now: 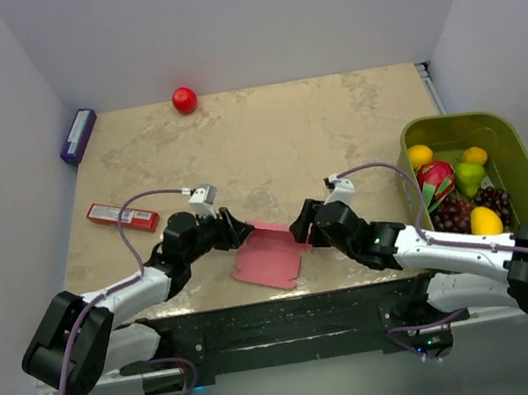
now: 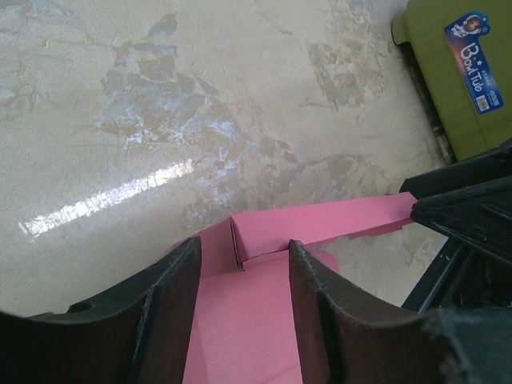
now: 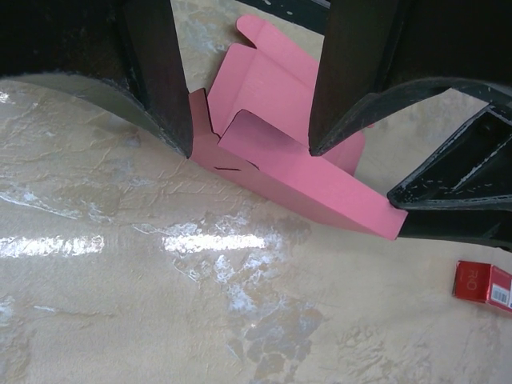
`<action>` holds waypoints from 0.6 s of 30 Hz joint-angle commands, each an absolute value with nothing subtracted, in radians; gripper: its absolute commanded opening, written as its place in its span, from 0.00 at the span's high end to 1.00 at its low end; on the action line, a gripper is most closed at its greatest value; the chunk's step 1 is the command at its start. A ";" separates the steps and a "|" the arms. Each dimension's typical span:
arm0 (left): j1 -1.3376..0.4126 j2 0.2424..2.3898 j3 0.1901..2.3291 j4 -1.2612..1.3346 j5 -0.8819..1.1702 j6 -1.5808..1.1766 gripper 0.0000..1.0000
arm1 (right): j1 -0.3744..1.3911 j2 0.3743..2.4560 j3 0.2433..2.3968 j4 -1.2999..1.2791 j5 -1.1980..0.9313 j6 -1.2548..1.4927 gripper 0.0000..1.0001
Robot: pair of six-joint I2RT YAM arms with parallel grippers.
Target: Fold the paper box
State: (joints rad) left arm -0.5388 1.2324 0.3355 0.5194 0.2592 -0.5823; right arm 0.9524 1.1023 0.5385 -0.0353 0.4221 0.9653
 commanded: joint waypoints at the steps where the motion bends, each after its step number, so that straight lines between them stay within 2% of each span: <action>1: -0.535 1.241 0.314 0.529 0.258 -0.552 0.49 | 0.948 1.117 0.571 -0.003 0.422 0.969 0.40; 18: -0.534 1.259 0.284 0.561 0.245 -0.549 0.53 | 0.948 1.190 0.485 0.054 0.423 0.996 0.54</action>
State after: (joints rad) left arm -0.5388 1.2377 0.3096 0.5556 0.2619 -0.5819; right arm 0.9497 1.1728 0.5140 0.0479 0.4019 0.9844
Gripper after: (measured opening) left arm 0.479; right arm 0.483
